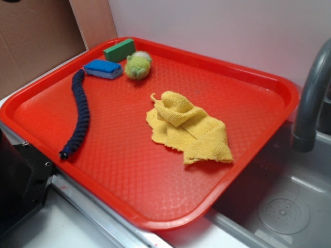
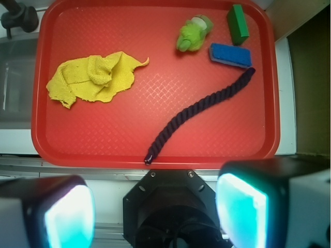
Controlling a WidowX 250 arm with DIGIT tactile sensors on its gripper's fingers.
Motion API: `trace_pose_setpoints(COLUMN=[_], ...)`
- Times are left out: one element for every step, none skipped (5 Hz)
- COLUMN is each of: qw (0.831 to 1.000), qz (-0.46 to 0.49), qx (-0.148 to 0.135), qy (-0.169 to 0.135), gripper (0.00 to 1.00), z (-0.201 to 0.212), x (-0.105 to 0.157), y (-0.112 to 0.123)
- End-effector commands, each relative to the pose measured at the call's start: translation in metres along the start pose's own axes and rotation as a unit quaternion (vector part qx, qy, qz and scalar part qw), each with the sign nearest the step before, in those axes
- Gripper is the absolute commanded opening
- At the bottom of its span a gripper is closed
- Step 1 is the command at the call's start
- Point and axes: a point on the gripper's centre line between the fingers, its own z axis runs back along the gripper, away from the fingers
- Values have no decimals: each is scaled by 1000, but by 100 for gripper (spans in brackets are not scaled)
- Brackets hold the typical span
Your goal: Grab the green block.
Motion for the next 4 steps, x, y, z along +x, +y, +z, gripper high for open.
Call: trace_pose_setpoints(qw=[1000,1000,999,996], qz=[0,23,34,59], qx=[0,17,28,51], qy=[0,-9,-22,-48], gripper=[100,100,100,100], z=[0,-14,-30,-52], x=[0,22,43,65], y=[0,20,42,68])
